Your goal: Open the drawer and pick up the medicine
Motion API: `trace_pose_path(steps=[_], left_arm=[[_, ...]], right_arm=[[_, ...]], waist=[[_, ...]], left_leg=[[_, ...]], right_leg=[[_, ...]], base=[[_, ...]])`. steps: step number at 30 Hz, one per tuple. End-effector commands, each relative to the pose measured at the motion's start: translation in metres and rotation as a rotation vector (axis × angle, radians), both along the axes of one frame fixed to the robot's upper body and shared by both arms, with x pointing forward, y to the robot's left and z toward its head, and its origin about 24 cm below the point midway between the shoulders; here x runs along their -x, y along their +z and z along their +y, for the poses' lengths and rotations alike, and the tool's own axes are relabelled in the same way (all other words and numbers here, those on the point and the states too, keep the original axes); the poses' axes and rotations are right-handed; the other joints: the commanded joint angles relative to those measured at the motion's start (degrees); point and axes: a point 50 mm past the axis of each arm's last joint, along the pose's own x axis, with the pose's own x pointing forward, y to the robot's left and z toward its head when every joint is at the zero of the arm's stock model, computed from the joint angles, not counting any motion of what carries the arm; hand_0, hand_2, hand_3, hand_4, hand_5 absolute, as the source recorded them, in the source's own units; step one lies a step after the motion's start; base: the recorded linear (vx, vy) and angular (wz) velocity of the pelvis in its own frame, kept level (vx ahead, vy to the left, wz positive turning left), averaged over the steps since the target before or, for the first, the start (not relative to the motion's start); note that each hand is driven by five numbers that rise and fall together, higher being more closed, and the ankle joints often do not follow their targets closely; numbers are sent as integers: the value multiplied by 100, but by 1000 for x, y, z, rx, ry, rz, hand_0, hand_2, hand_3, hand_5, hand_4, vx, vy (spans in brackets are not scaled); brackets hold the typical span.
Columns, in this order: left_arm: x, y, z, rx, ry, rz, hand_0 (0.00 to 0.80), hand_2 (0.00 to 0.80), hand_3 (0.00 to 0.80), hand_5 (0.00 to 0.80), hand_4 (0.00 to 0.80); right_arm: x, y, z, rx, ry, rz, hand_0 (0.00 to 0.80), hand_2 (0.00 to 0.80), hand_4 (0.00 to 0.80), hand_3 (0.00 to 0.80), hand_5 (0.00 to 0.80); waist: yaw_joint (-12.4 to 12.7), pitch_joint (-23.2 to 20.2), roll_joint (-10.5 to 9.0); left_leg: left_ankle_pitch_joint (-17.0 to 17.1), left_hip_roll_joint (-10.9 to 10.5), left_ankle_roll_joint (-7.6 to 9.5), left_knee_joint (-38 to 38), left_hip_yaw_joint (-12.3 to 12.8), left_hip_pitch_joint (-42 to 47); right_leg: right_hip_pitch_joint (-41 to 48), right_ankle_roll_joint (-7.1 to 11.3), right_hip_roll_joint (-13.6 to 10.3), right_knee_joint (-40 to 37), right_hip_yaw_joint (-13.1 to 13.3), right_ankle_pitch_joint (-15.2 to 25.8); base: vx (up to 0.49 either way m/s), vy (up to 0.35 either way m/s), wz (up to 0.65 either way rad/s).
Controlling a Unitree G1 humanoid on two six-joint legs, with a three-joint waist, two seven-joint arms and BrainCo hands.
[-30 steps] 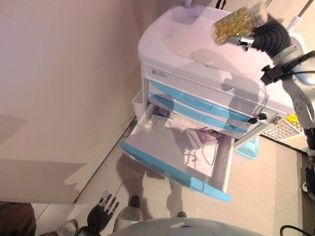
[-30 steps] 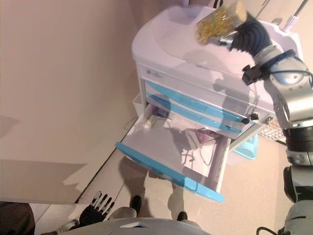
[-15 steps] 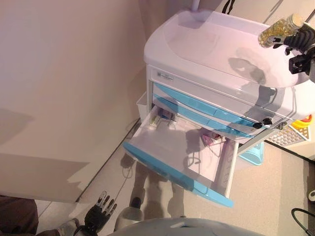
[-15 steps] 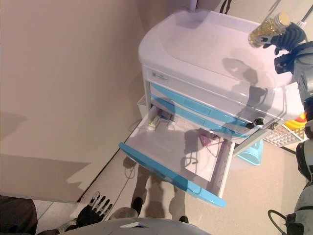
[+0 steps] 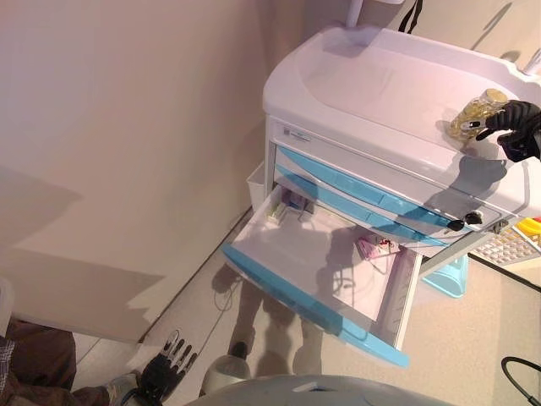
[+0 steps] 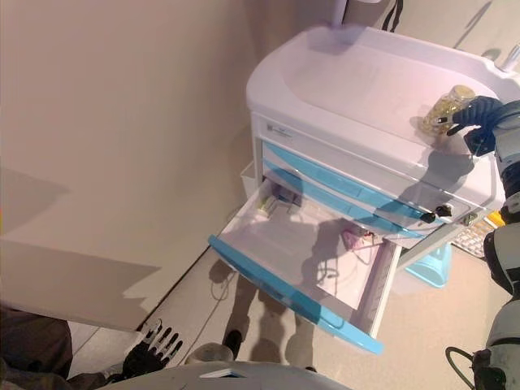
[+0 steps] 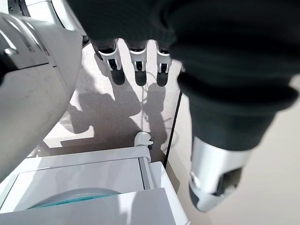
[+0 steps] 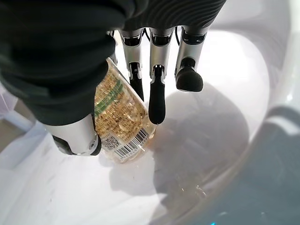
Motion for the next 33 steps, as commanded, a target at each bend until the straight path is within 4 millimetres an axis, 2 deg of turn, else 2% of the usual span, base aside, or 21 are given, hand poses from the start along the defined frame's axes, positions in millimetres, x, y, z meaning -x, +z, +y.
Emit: trace_pose_path(steps=[1, 8, 13, 14, 15, 19, 23, 33], left_arm=[[4, 3, 15, -48, -90, 37, 0, 0, 0, 0, 0], [8, 3, 16, -44, -96, 43, 0, 0, 0, 0, 0], [10, 3, 16, -41, -105, 43, 0, 0, 0, 0, 0], [10, 3, 16, -39, -102, 44, 0, 0, 0, 0, 0], [10, 3, 16, -39, -101, 45, 0, 0, 0, 0, 0], [11, 3, 16, -39, -99, 45, 0, 0, 0, 0, 0], [12, 3, 16, -39, -97, 45, 0, 0, 0, 0, 0], [9, 4, 15, -36, -89, 28, 0, 0, 0, 0, 0]], right_arm=[[-1, 28, 0, 110, 25, -18, 800, 800, 800, 800, 800], [3, 10, -9, 126, -17, 29, 800, 800, 800, 800, 800], [4, 6, -11, 137, -44, 26, 800, 800, 800, 800, 800], [4, 5, -12, 142, -67, 7, 662, 662, 662, 662, 662], [4, 4, -12, 141, -75, -1, 0, 0, 0, 0, 0], [1, 4, -8, 140, -73, -32, 0, 0, 0, 0, 0], [-2, 13, -4, 164, -66, -72, 0, 0, 0, 0, 0], [-3, 56, 10, 191, -38, -208, 0, 0, 0, 0, 0]], waist=[[243, -220, -180], [311, -185, -144], [348, -157, -128], [346, -158, -120], [345, -157, -115], [330, -162, -107], [290, -176, -107], [116, -224, -124]], left_leg=[[-565, -38, -9, 244, -180, -133], [-550, -48, -11, 238, -243, -111], [-543, -52, -12, 245, -275, -111], [-539, -51, -12, 238, -272, -105], [-538, -53, -12, 237, -274, -101], [-543, -46, -13, 243, -252, -98], [-555, -53, -14, 257, -224, -88], [-563, -38, -18, 243, -75, -43]], right_leg=[[-300, 100, -97, 410, -279, -76], [-264, 89, -82, 421, -324, -95], [-253, 87, -73, 434, -340, -101], [-253, 84, -69, 434, -337, -100], [-252, 86, -66, 434, -332, -99], [-252, 98, -72, 438, -316, -98], [-251, 104, -69, 441, -287, -95], [-274, 118, -72, 422, -177, -48]], base=[[0, 0, 0], [6, 2, 5], [1, 1, 1], [0, 0, 0], [0, 0, 0], [0, 0, 0], [0, 0, 0], [-4, 5, -4]])
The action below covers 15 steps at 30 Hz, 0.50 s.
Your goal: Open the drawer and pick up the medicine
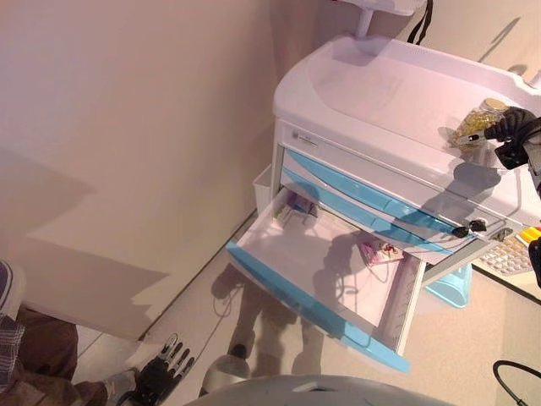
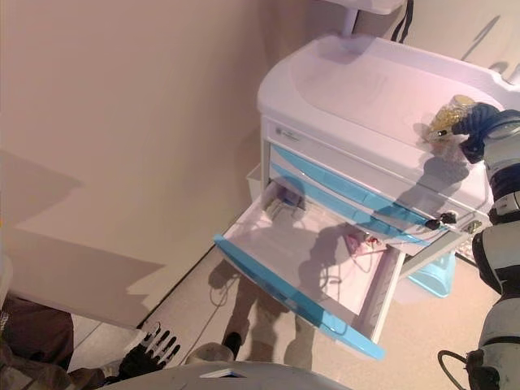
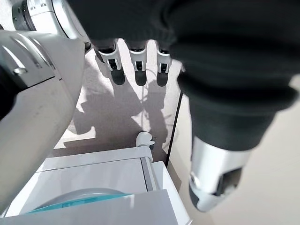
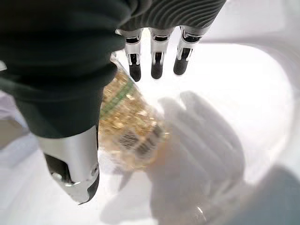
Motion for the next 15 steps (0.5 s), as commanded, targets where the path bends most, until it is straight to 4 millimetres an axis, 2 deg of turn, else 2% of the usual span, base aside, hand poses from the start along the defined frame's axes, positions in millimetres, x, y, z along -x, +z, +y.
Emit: trace_pose_path(steps=[1, 15], left_arm=[[4, 2, 8, -22, -38, 11, 0, 0, 0, 0, 0], [-5, 7, 11, -20, -28, -43, 0, 0, 0, 0, 0]], right_arm=[[4, 63, 3, 102, -3, -168, 0, 0, 0, 0, 0], [23, 121, 5, 203, -61, -319, 0, 0, 0, 0, 0]], waist=[[7, -207, -99], [-250, -246, -170]], left_leg=[[-582, -44, -1, 254, -62, -138], [-624, -46, 8, 289, 149, -142]], right_leg=[[-358, 129, -83, 420, -138, -47], [-458, 148, -77, 416, 31, 16]], base=[[-7, 3, -9], [-21, -3, -5]])
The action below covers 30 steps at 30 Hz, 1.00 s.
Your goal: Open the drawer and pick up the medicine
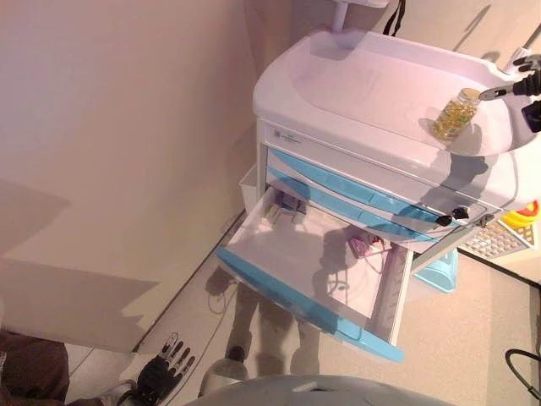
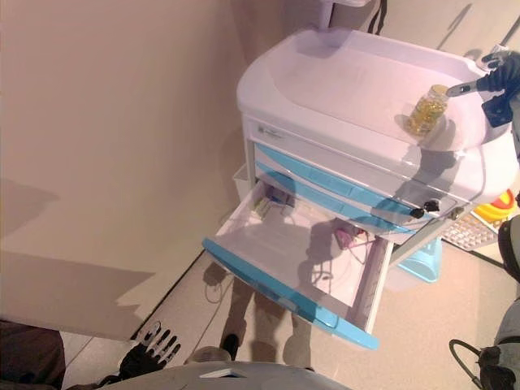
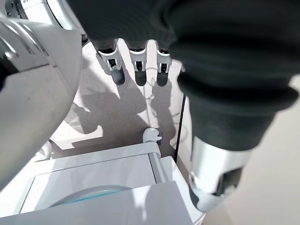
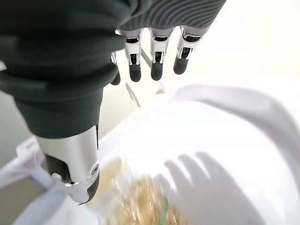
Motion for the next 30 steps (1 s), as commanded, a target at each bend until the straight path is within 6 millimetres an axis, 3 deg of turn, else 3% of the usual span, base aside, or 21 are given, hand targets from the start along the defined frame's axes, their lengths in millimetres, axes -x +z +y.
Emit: trace_pose_path(steps=[1, 9, 12, 15, 19, 27, 30], left_arm=[[-4, 7, 11, -22, -28, -42, 0, 0, 0, 0, 0], [-18, 14, 9, -44, -67, -108, 0, 0, 0, 0, 0], [-27, 20, 10, -103, -154, -156, 0, 0, 0, 0, 0], [-36, 27, 9, -184, -264, -197, 0, 0, 0, 0, 0], [-44, 34, 10, -320, -418, -210, 0, 0, 0, 0, 0], [-54, 38, 12, -654, -780, -150, 0, 0, 0, 0, 0], [-59, 37, 9, -725, -867, -136, 0, 0, 0, 0, 0]], right_arm=[[14, 53, 4, 188, -44, -103, 0, 0, 0, 0, 0], [35, 98, 9, 337, -79, -250, 0, 0, 0, 0, 0], [42, 111, 20, 349, -7, -358, 0, 0, 0, 0, 0], [46, 110, 39, 313, 130, -436, 0, 0, 0, 0, 0], [55, 73, 56, 236, 311, -473, 0, 0, 0, 0, 0], [88, -51, 58, -33, 505, -389, 0, 0, 0, 0, 0], [102, -89, 54, -103, 511, -314, 0, 0, 0, 0, 0]], waist=[[41, -256, -181], [-138, -320, -234], [-223, -336, -222], [-343, -333, -157], [-613, -321, -55], [-1221, -232, 121], [-1401, -180, 187]], left_leg=[[-630, -89, 5, 364, 14, -157], [-636, -77, 11, 339, 160, -149], [-656, -69, 10, 352, 225, -164], [-675, -67, 15, 355, 295, -180], [-708, -53, 31, 372, 405, -167], [-774, 41, 36, 439, 778, -101], [-826, 70, 53, 497, 959, -51]], right_leg=[[-360, 166, -95, 413, -132, 8], [-426, 189, -67, 392, 19, 49], [-465, 193, -56, 391, 76, 51], [-516, 191, -47, 403, 144, 36], [-580, 191, -33, 433, 271, 18], [-728, 243, -6, 529, 634, 1], [-773, 270, -1, 563, 754, 2]], base=[[-19, -10, -10], [-20, -13, -15], [-25, -16, -9], [-38, -7, -13], [-40, 5, -6], [-19, 15, -21], [-16, 17, -38]])
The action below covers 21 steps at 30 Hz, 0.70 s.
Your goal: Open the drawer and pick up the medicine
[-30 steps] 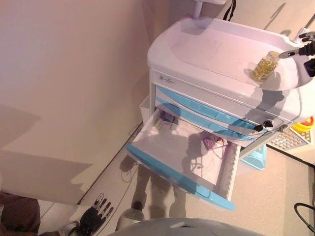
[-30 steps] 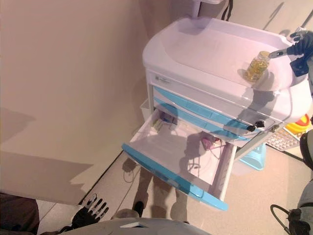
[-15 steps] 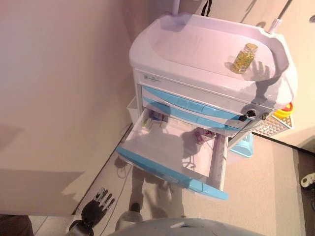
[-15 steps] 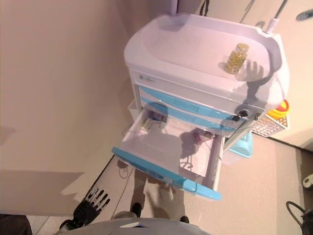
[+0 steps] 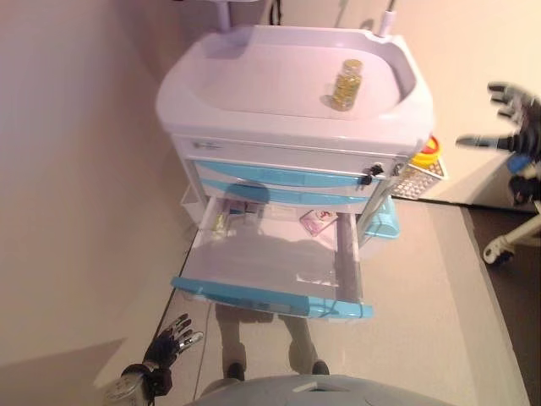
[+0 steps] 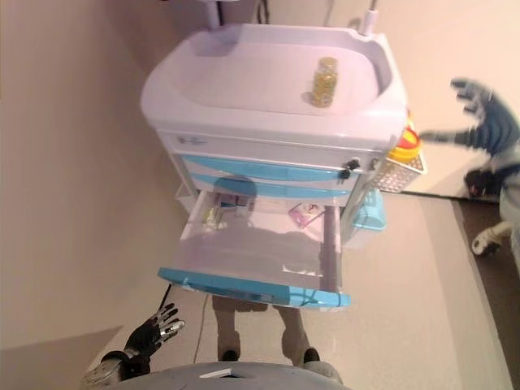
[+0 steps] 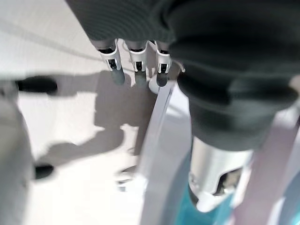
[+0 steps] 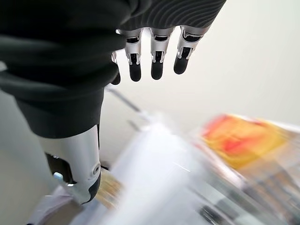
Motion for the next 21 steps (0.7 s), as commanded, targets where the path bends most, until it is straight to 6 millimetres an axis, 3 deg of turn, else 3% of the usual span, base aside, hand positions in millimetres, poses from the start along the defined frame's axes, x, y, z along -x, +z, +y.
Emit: trace_pose_path(steps=[1, 6, 14, 17, 21], left_arm=[[-22, 11, 12, -181, -171, -59, 0, 0, 0, 0, 0], [-37, 12, 5, -295, -331, -57, 0, 0, 0, 0, 0], [-64, 10, -14, -473, -632, -30, 0, 0, 0, 0, 0], [-79, 16, -18, -500, -634, -66, 0, 0, 0, 0, 0], [-98, 27, -9, -534, -591, -105, 0, 0, 0, 0, 0]], right_arm=[[7, 12, 9, 31, 91, -107, 0, 0, 0, 0, 0], [13, -25, 8, -78, 133, 4, 0, 0, 0, 0, 0], [14, -71, 32, -378, 340, 184, 0, 0, 0, 0, 0], [19, -92, 48, -483, 468, 274, 0, 0, 0, 0, 0], [27, -112, 63, -599, 641, 371, 0, 0, 0, 0, 0]], waist=[[-65, -13, -123], [-309, 115, -62], [-806, 336, 37], [-960, 430, 64], [-1095, 586, 80]], left_leg=[[-726, 8, 19, 561, 22, -104], [-798, 36, 32, 638, 230, -42], [-865, 58, 53, 776, 571, -23], [-891, 42, 62, 855, 695, -35], [-909, 15, 71, 984, 836, -137]], right_leg=[[-295, 239, -42, 551, -150, -204], [-369, 284, -40, 609, -18, -191], [-581, 383, -29, 699, 264, -129], [-665, 410, -38, 711, 365, -83], [-824, 435, -68, 749, 458, -25]], base=[[-21, 7, -31], [-34, 2, -28], [-37, 13, -16], [-17, 48, -24], [-56, 63, -27]])
